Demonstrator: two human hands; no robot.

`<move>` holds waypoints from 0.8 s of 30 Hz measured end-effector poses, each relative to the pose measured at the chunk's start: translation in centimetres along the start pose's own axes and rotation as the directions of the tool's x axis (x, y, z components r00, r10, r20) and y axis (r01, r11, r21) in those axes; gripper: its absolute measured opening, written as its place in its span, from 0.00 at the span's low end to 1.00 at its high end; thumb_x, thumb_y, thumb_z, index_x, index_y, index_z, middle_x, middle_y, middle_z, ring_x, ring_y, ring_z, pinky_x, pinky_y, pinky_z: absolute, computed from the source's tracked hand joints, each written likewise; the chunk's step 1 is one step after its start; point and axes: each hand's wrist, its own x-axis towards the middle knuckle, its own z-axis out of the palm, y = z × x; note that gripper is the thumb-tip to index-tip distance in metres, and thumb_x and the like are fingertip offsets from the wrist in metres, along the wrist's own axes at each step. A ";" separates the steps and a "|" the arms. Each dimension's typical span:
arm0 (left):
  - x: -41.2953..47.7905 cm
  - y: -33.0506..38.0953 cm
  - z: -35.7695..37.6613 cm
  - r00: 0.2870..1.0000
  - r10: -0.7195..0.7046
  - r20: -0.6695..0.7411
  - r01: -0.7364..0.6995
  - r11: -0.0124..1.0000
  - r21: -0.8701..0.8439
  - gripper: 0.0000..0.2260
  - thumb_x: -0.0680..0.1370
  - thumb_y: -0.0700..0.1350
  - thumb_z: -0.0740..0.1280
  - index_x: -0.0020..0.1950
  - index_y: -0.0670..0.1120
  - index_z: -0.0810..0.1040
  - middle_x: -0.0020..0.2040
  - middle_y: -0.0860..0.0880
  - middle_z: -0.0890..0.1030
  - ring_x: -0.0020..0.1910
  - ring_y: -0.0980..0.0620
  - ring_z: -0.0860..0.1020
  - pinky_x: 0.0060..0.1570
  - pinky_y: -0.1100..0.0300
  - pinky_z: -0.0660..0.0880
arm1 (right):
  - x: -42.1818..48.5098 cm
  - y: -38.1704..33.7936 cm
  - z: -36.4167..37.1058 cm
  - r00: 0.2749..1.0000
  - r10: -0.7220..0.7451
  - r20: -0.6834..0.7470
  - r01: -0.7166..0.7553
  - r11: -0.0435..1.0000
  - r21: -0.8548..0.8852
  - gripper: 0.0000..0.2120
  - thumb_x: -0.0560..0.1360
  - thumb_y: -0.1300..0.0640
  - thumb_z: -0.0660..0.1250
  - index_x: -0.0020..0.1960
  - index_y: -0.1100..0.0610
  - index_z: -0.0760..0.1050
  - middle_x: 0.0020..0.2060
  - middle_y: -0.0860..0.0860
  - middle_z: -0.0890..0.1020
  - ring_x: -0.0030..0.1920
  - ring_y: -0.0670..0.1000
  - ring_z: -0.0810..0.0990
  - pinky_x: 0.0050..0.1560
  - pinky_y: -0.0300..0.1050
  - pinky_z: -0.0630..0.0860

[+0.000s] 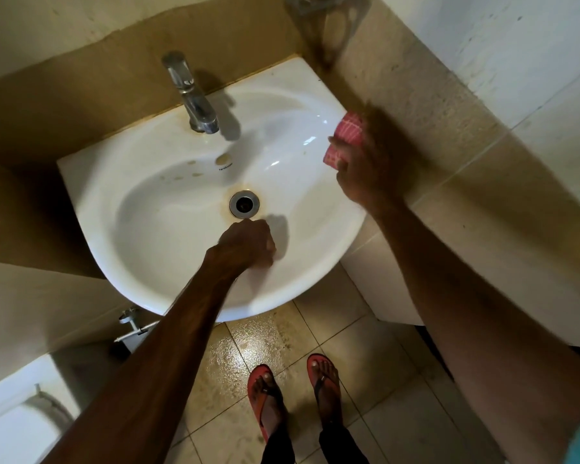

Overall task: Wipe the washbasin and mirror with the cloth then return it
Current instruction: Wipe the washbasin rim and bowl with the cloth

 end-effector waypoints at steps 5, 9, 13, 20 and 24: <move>-0.3 -0.1 0.3 1.000 0.000 -0.015 0.000 1.000 -0.021 0.12 0.71 0.45 0.71 0.53 0.52 0.86 0.54 0.52 0.86 0.55 0.47 0.83 0.58 0.53 0.80 | -4.6 0.4 -0.5 0.992 -0.041 -0.119 0.040 0.999 -0.009 0.21 0.81 0.55 0.64 0.73 0.44 0.75 0.82 0.60 0.58 0.76 0.65 0.69 0.71 0.55 0.73; 0.0 -0.8 0.3 1.000 0.014 -0.001 -0.014 0.998 -0.054 0.12 0.71 0.45 0.72 0.53 0.52 0.86 0.55 0.53 0.85 0.56 0.48 0.82 0.58 0.54 0.79 | -12.4 -0.8 -0.7 0.997 -0.024 -0.079 0.028 0.998 0.050 0.22 0.85 0.50 0.60 0.78 0.43 0.67 0.84 0.57 0.50 0.80 0.65 0.61 0.67 0.61 0.78; -0.1 -1.1 0.7 1.000 0.013 -0.006 -0.013 0.997 -0.080 0.11 0.71 0.46 0.72 0.53 0.54 0.86 0.58 0.55 0.84 0.58 0.50 0.81 0.56 0.58 0.77 | -11.8 -0.1 -0.4 0.996 -0.058 -0.075 0.053 0.996 -0.066 0.20 0.83 0.50 0.61 0.75 0.47 0.72 0.83 0.59 0.54 0.80 0.68 0.58 0.73 0.67 0.70; -0.4 -0.6 0.4 1.000 0.001 0.005 -0.001 0.998 -0.067 0.12 0.70 0.46 0.73 0.53 0.52 0.85 0.56 0.54 0.85 0.56 0.49 0.82 0.59 0.54 0.78 | 0.5 1.1 -0.5 0.980 -0.186 0.078 0.200 0.937 -0.287 0.28 0.80 0.54 0.66 0.79 0.45 0.66 0.84 0.60 0.51 0.82 0.67 0.51 0.81 0.68 0.50; -0.5 -0.2 0.1 1.000 -0.004 -0.010 0.003 0.998 -0.056 0.13 0.69 0.45 0.74 0.53 0.51 0.85 0.54 0.51 0.85 0.55 0.48 0.82 0.59 0.53 0.79 | -2.1 1.2 -1.3 0.964 -0.250 0.089 0.264 0.884 -0.387 0.36 0.80 0.51 0.60 0.84 0.54 0.51 0.83 0.61 0.55 0.81 0.67 0.57 0.79 0.67 0.57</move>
